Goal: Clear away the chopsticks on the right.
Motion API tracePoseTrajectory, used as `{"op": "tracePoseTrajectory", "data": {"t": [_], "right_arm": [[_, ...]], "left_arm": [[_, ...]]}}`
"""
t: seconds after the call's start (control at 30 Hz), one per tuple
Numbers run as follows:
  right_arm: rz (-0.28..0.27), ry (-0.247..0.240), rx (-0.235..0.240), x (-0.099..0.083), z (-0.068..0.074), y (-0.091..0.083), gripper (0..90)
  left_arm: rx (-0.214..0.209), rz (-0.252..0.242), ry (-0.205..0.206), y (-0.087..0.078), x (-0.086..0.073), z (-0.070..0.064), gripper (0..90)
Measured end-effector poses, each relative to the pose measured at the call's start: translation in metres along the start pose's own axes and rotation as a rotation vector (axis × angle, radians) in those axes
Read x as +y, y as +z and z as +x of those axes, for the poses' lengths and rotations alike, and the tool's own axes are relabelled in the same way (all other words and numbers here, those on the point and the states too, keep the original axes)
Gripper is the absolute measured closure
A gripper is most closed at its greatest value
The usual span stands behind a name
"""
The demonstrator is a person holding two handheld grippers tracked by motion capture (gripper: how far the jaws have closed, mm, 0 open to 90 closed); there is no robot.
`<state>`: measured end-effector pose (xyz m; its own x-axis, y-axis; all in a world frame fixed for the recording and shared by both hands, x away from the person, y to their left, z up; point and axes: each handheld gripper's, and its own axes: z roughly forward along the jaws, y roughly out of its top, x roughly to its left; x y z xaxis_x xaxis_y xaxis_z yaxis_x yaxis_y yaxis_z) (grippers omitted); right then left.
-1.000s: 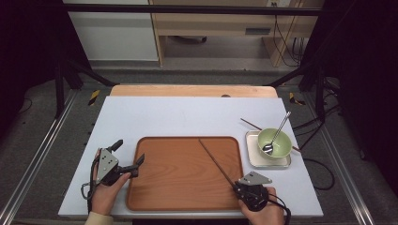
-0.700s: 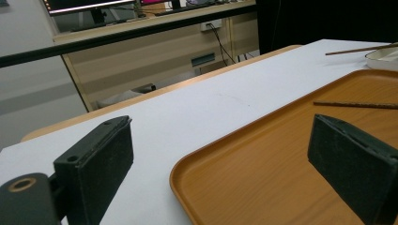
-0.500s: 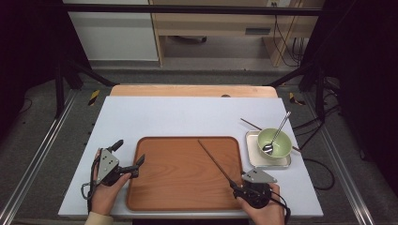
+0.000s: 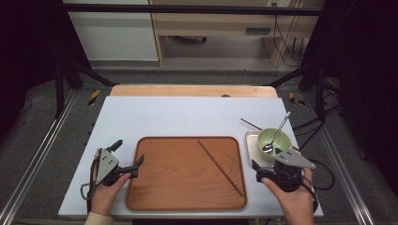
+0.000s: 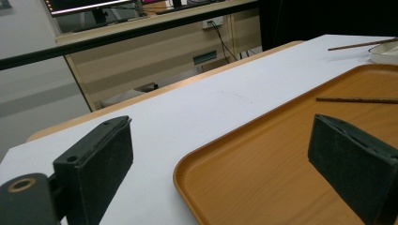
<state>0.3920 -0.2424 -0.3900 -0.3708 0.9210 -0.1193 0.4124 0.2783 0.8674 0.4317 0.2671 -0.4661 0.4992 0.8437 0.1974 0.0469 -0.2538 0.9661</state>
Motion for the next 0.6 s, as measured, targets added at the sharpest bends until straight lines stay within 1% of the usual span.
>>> {"op": "tracePoseTrajectory", "data": {"t": [0.1,0.13,0.17,0.23,0.3,0.33,0.37,0.4,0.43,0.47,0.5,0.53,0.57,0.6], "right_arm": [[-0.007,-0.024,-0.040,0.008,-0.022,-0.011,12.4],[-0.009,-0.031,-0.060,0.010,-0.032,-0.014,13.1],[-0.010,-0.032,-0.074,0.011,-0.038,-0.016,14.1],[0.007,-0.044,-0.115,0.011,-0.060,-0.020,15.8],[0.013,-0.040,-0.151,0.009,-0.076,-0.023,18.5],[0.019,-0.044,-0.160,0.006,-0.086,-0.025,20.6],[0.031,-0.041,-0.163,0.004,-0.095,-0.026,22.7],[0.041,-0.038,-0.171,0.001,-0.103,-0.027,26.8],[0.066,-0.047,-0.162,-0.006,-0.119,-0.025,30.7],[0.066,-0.047,-0.162,-0.006,-0.119,-0.025,30.7],[0.107,-0.064,-0.124,-0.013,-0.132,-0.019,34.2],[0.107,-0.064,-0.124,-0.013,-0.132,-0.019,34.2],[0.148,-0.087,-0.093,-0.020,-0.143,-0.008,38.6],[0.148,-0.087,-0.093,-0.020,-0.143,-0.008,38.6]], "left_arm": [[0.006,-0.005,-0.003,-0.002,0.001,0.001,6.6],[0.007,-0.005,-0.004,-0.002,0.001,0.002,6.6],[0.008,-0.006,-0.005,-0.002,0.001,0.002,6.6],[0.007,-0.004,-0.001,-0.002,0.001,0.002,6.6],[0.008,-0.004,-0.002,-0.003,0.001,0.002,6.6],[0.008,-0.005,-0.002,-0.002,0.001,0.002,6.6],[0.008,-0.004,-0.002,-0.002,0.001,0.002,6.6],[0.008,-0.004,-0.004,-0.002,0.001,0.002,6.6],[0.008,-0.003,-0.002,-0.002,0.000,0.002,6.6],[0.007,-0.002,-0.001,-0.001,0.000,0.001,6.6],[0.006,0.000,-0.001,-0.001,0.000,0.001,6.5],[0.006,0.000,0.000,0.000,0.000,0.000,6.5],[0.004,0.003,0.006,0.000,0.000,0.000,6.6],[0.004,0.003,0.005,0.000,0.000,-0.001,6.6]]}}
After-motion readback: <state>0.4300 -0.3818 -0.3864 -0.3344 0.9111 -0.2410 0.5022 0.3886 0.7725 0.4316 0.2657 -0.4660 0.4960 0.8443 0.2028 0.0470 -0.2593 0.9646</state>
